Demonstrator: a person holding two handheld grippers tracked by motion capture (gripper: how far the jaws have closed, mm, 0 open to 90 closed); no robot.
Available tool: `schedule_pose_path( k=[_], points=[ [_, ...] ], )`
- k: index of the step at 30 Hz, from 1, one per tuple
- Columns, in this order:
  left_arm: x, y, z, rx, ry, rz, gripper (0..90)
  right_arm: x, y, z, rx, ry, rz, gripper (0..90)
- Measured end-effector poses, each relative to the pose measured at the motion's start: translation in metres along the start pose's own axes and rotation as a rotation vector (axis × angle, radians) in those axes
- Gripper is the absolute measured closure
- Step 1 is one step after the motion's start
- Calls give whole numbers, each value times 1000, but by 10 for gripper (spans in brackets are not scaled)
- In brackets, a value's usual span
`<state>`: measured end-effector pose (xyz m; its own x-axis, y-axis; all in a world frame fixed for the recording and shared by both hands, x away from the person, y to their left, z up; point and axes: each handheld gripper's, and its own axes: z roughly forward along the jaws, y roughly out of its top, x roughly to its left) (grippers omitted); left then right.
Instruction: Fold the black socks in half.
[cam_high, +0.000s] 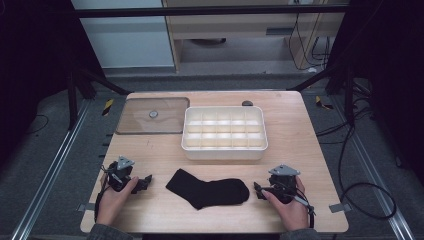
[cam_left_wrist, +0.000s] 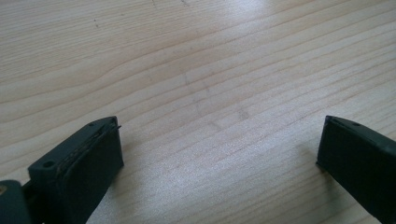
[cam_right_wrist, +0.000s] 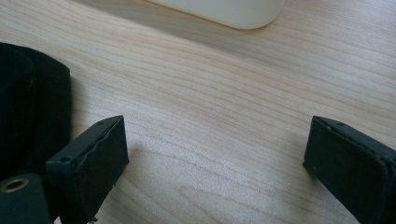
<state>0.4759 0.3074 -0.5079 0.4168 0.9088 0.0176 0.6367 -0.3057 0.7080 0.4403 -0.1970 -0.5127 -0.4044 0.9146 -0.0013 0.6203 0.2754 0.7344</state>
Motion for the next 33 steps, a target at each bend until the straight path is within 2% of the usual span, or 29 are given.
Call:
schedule_pose_path(
  k=[6,7,9,11,13,15,16,17,19,20,21,22,24,26,29,31,33],
  points=[
    [-3,2,-2,23,-18,0,4,1,1,1,-1,-4,6,64],
    [-3,2,-4,16,-32,-11,40,1,0,0,0,-6,10,64],
    [-5,2,-7,10,-54,-15,45,2,0,-1,0,-6,17,64],
    [-8,3,-10,4,-61,-5,46,2,-1,-1,-2,-9,11,64],
    [-13,5,-15,-13,-86,9,46,2,0,-1,1,-6,19,68],
    [-19,9,-20,-29,-108,18,46,2,0,-2,0,-14,12,98],
    [-22,10,-21,-42,-123,11,49,2,-2,-4,-6,-11,22,147],
    [-23,11,-22,-48,-134,14,49,2,-2,-4,-6,-11,22,147],
    [-29,13,-23,-46,-154,26,53,2,-2,-8,-2,-15,15,232],
    [-31,13,-23,-43,-157,32,55,2,-2,-10,4,-5,19,275],
    [-35,14,-25,-45,-168,42,60,3,0,-14,4,33,39,337],
    [-37,14,-26,-51,-179,44,66,4,1,-16,-4,42,36,374],
    [-39,14,-27,-52,-183,48,67,7,2,-19,-15,55,39,395],
    [-46,14,-29,-53,-195,70,76,14,4,-25,-45,90,39,473],
    [-55,15,-29,-50,-209,99,79,22,7,-28,-46,124,23,537],
    [-61,16,-28,-48,-215,119,98,32,12,-25,-43,174,9,576],
    [-66,17,-28,-49,-216,130,106,34,13,-26,-46,186,11,582]
  ],
)
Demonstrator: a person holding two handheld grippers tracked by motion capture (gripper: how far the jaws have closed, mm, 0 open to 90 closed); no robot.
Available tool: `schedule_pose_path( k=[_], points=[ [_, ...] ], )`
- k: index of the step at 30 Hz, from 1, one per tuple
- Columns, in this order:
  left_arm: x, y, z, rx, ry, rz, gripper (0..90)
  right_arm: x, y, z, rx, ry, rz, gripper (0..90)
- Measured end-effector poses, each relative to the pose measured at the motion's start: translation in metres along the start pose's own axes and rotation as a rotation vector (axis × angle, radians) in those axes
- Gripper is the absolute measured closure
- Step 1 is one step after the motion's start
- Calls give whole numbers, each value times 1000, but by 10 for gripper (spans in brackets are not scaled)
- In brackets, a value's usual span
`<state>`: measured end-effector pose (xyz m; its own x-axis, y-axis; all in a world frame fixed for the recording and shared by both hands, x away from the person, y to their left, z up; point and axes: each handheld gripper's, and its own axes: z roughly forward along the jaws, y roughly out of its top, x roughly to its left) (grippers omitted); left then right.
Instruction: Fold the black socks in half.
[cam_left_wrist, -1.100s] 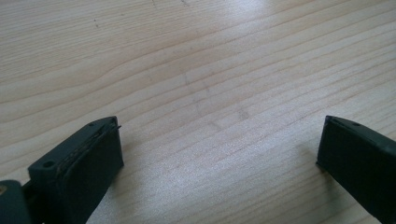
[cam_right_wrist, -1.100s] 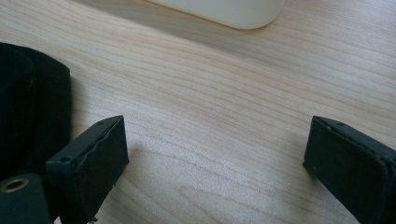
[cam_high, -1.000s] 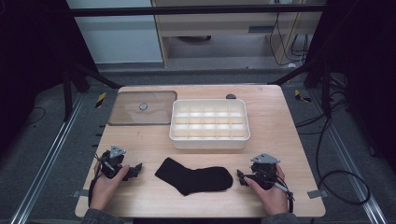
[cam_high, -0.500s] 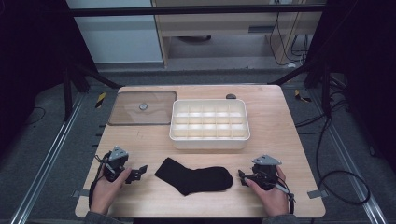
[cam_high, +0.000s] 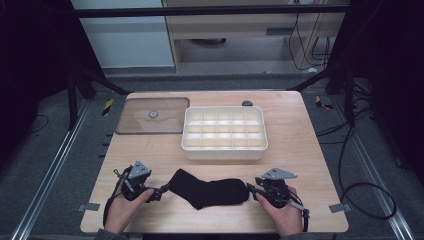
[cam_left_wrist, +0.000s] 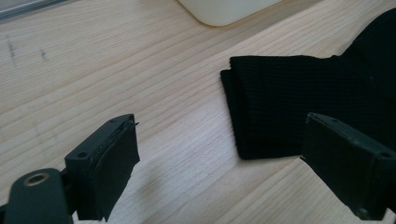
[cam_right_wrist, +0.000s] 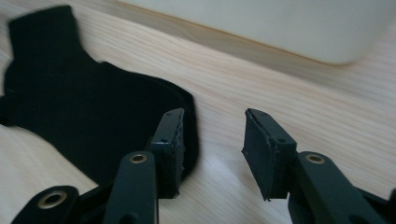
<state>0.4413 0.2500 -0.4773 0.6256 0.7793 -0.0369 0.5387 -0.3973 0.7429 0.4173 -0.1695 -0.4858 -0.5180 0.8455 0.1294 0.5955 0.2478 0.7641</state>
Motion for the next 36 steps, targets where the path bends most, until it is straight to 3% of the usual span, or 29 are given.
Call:
schedule_pose_path(
  k=[5,11,20,24,28,33,36],
  points=[
    [-6,1,4,6,-7,8,141,16,7,3,-9,32,-27,586],
    [-7,2,4,12,-2,1,207,23,3,16,74,19,-51,568],
    [-7,8,2,35,4,-14,282,26,0,20,122,11,-57,543],
    [-11,21,0,109,17,20,302,28,6,15,136,13,-55,525],
    [-13,39,0,211,5,55,301,28,26,2,200,-12,-85,484],
    [-10,55,15,315,-13,52,307,27,50,2,324,-21,-81,497],
    [-11,59,24,352,-47,34,326,25,55,10,369,5,-68,546]
  ],
)
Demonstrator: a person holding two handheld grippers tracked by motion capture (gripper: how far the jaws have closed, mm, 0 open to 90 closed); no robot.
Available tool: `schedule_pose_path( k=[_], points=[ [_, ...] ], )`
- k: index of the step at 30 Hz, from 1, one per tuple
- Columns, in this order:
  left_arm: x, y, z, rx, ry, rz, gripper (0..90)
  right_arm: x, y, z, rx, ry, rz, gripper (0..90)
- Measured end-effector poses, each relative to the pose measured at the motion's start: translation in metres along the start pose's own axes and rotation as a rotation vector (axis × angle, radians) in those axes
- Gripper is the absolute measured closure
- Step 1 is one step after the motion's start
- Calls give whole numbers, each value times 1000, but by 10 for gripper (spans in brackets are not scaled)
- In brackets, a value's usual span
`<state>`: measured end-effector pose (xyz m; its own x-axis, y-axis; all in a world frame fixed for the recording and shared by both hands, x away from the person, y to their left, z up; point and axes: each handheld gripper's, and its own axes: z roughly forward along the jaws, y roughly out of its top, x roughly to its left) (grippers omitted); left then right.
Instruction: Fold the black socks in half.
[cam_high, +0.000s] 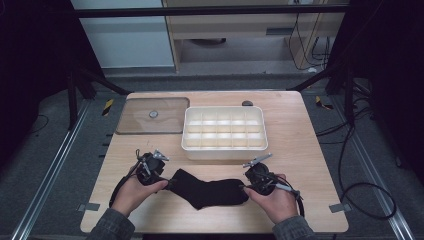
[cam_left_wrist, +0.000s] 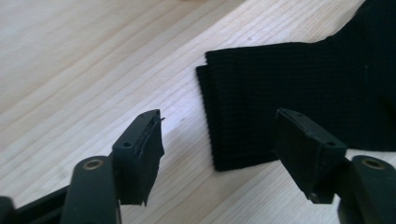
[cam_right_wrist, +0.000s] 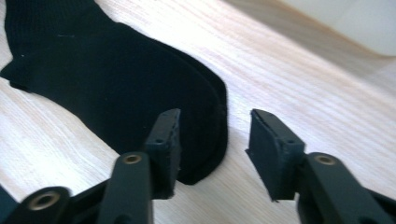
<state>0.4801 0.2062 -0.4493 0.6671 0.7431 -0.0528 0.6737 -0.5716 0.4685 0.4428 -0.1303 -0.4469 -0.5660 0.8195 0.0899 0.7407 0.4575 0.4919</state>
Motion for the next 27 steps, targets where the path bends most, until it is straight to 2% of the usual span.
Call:
schedule_pose_path(
  k=[3,8,15,21,27],
  points=[
    [-1,4,7,20,-11,-4,375,0,3,9,50,14,6,581],
    [-3,8,11,49,-23,1,404,0,2,15,79,24,13,602],
    [-5,12,12,55,-16,8,410,-2,1,23,111,33,25,633],
    [-4,10,15,61,-15,9,417,-3,0,23,102,47,20,767],
    [-4,8,18,70,-15,9,480,-2,-1,21,87,50,13,785]
  ],
)
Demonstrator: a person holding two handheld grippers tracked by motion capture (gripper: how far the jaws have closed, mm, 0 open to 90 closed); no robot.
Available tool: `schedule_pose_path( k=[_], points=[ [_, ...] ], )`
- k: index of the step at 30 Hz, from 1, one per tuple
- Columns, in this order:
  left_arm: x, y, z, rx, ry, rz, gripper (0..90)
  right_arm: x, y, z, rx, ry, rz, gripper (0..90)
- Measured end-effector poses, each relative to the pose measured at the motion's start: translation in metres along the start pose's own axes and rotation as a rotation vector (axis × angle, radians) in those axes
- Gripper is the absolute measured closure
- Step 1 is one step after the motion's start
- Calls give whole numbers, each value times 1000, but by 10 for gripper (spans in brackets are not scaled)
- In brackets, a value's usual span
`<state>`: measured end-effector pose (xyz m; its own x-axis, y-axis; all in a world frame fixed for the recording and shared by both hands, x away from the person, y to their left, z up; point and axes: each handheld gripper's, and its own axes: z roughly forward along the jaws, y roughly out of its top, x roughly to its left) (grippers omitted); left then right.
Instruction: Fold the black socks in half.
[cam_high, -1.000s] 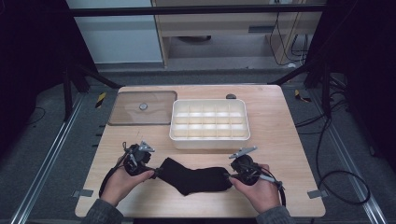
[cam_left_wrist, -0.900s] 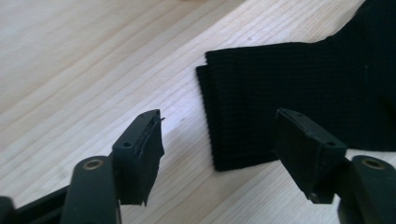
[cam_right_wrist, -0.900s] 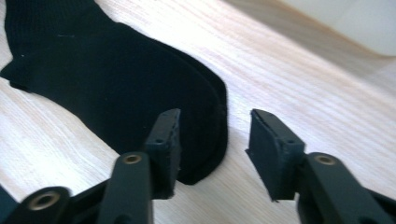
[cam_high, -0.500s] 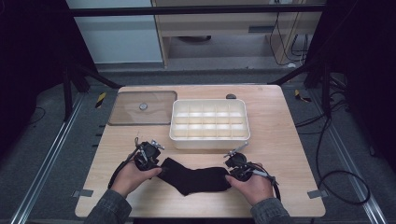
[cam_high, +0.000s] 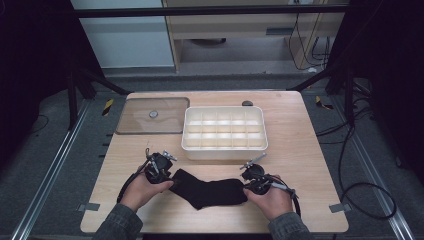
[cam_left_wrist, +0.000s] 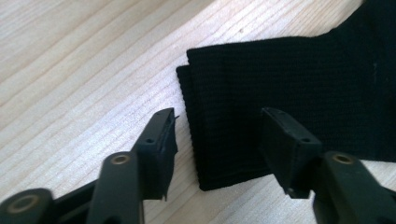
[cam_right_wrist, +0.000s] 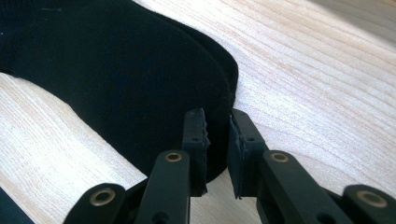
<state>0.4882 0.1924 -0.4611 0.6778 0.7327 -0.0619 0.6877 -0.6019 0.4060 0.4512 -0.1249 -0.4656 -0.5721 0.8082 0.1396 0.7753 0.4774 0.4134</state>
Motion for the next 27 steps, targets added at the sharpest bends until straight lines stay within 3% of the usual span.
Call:
schedule_pose_path(
  k=[17,27],
  points=[
    [-3,-2,5,21,-3,33,762,4,0,-5,-20,5,-26,795],
    [-4,-2,-1,1,-1,26,805,5,0,-8,-28,13,-27,801]
  ],
)
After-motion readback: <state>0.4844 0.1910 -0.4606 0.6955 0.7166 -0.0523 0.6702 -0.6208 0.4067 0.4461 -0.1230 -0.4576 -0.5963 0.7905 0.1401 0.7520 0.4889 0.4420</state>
